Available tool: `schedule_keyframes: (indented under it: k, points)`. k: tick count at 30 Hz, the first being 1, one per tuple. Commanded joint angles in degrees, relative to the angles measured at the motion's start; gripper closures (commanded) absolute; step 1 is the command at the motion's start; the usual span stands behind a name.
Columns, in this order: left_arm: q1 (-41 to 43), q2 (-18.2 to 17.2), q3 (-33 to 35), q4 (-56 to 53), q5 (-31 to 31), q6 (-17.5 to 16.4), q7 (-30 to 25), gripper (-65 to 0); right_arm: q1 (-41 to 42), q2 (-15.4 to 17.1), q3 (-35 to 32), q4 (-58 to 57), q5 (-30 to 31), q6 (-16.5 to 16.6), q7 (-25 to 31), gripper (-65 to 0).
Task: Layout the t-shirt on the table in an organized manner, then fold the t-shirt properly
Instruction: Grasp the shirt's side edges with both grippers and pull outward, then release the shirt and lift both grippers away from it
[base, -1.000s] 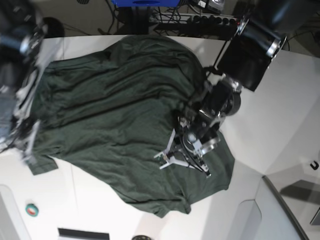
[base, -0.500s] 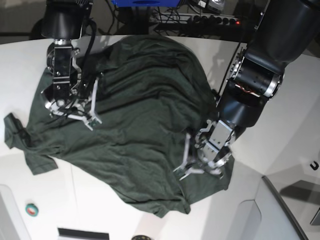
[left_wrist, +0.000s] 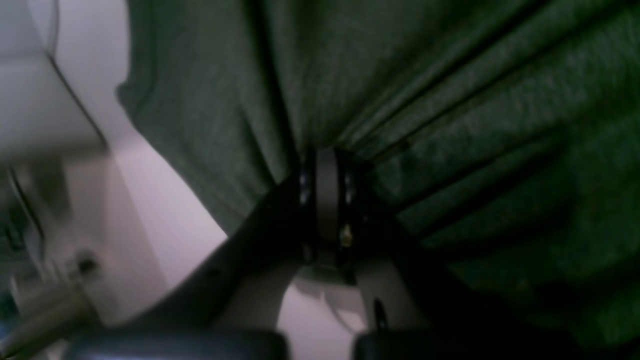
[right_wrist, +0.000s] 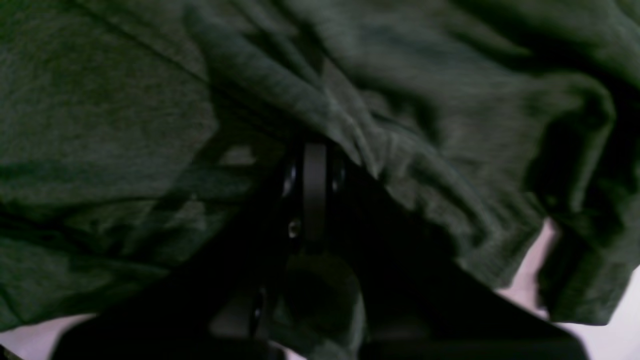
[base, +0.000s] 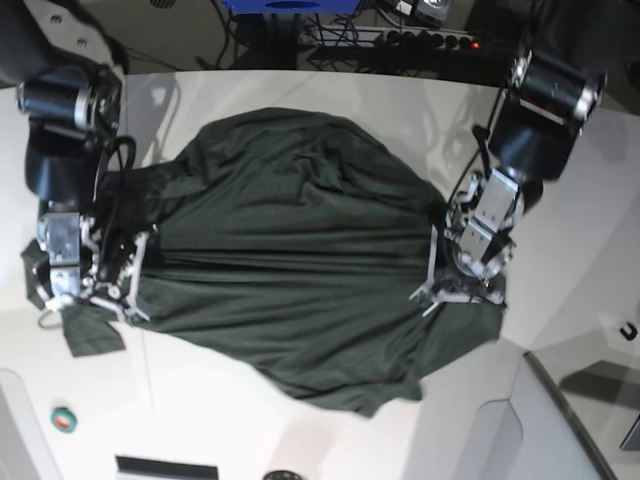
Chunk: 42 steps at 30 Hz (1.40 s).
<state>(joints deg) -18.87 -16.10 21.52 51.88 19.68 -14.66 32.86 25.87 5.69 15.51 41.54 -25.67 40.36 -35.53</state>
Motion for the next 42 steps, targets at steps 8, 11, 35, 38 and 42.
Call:
schedule_keyframes:
  k: [8, 11, 35, 38, 42]
  points:
    - [10.4, -0.4, -7.5, 20.9, 0.1, -1.7, 13.6, 0.0, 12.4, 0.8, 0.0, -13.2, -1.1, -6.8, 9.2, -1.2]
    - [9.8, -0.3, -7.7, 21.3, 0.1, -1.7, 13.9, 0.0, 16.1, 0.8, -0.1, -19.1, -1.1, -11.0, 14.5, -1.2]
    - [12.5, -5.2, -43.5, 27.0, -0.2, -14.9, 13.4, 0.0, -28.2, -13.6, 7.6, 61.2, 10.6, -0.4, -21.6, -43.7]
    - [15.3, -5.2, -47.8, 30.0, -0.2, -18.6, 13.4, 0.0, -30.5, -13.6, 7.5, 61.2, 18.9, -0.4, -24.2, -42.0]
    - [18.2, -5.2, -50.5, 33.9, -0.2, -20.6, 13.4, 0.0, -30.7, -13.4, 7.8, 59.5, 28.4, -0.6, -26.3, -48.3]
